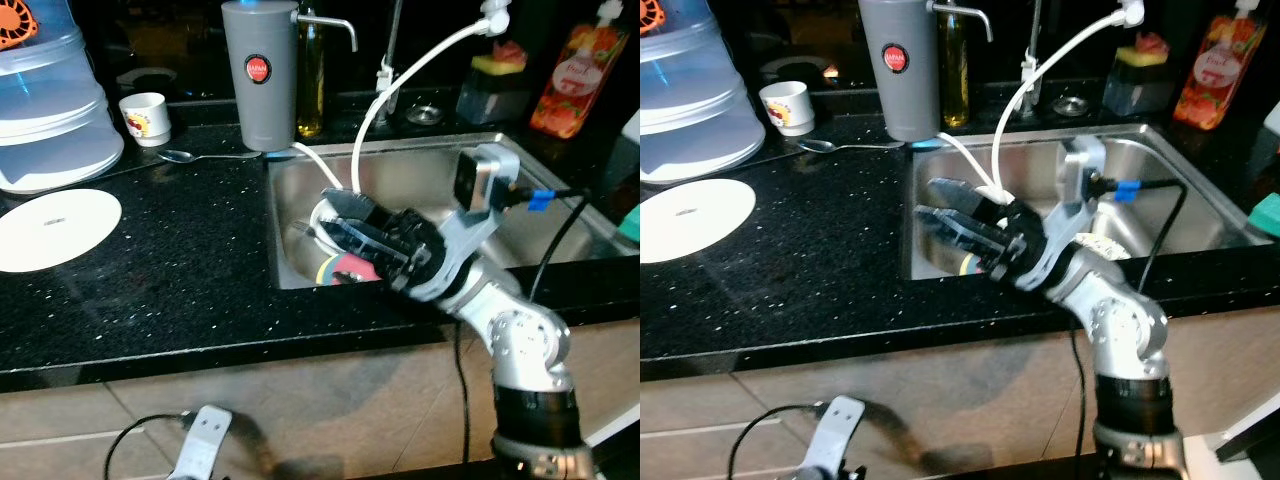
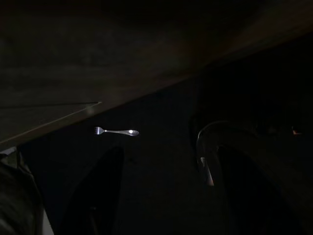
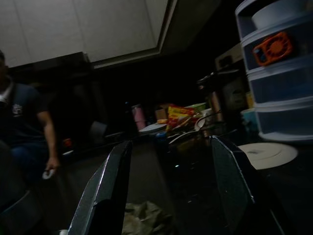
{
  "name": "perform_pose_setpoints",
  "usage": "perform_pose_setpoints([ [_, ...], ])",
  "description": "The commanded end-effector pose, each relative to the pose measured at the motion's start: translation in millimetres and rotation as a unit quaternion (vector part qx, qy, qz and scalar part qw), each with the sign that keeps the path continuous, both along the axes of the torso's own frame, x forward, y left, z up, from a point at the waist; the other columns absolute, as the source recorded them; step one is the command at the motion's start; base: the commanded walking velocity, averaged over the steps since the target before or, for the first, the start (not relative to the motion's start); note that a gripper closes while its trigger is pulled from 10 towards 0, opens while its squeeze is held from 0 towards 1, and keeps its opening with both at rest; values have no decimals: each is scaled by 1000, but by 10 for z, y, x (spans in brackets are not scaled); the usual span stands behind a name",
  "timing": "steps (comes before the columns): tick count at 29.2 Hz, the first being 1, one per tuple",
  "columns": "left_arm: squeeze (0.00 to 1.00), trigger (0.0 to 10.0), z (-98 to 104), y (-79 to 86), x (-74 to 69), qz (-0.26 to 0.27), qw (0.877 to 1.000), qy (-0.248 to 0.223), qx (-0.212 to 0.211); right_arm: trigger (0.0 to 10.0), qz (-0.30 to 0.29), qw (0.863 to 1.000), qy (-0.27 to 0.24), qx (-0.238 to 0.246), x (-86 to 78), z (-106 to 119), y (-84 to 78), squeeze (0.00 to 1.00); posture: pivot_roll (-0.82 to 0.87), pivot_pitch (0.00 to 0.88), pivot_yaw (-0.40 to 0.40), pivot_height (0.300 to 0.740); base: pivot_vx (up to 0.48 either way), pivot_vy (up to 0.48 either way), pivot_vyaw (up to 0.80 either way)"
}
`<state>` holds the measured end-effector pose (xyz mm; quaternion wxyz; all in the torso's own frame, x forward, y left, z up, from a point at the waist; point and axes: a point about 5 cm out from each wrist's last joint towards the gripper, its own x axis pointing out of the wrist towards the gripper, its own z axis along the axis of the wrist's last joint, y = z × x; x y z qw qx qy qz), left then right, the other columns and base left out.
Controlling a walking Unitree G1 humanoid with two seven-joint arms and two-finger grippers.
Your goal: Kitchen organization
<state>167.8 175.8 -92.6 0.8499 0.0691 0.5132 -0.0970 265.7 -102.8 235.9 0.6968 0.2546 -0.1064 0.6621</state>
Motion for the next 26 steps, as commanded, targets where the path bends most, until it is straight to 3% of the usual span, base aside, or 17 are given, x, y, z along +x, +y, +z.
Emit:
perform_pose_setpoints([
  [1,0,10000,0,63,-8,14,1000,6,7,10000,34,999,5,-9,-83,-33,63,0,53,0,14,740,0,0,0],
  [9,0,10000,2,79,-2,25,1000,8,8,10000,33,996,21,-77,-159,-229,171,0,51,0,16,740,0,0,0],
  [15,0,10000,2,77,-2,26,1000,10,8,10000,21,995,24,-92,-153,-270,194,0,51,0,14,740,0,0,0],
  [21,0,10000,-3,68,-10,29,999,14,5,10000,-80,993,37,-76,54,-248,206,0,45,0,14,740,-303,0,0],
  [26,0,10000,-4,65,-11,29,999,15,3,10000,-121,989,50,-66,147,-234,222,0,44,0,15,740,-319,0,0],
])
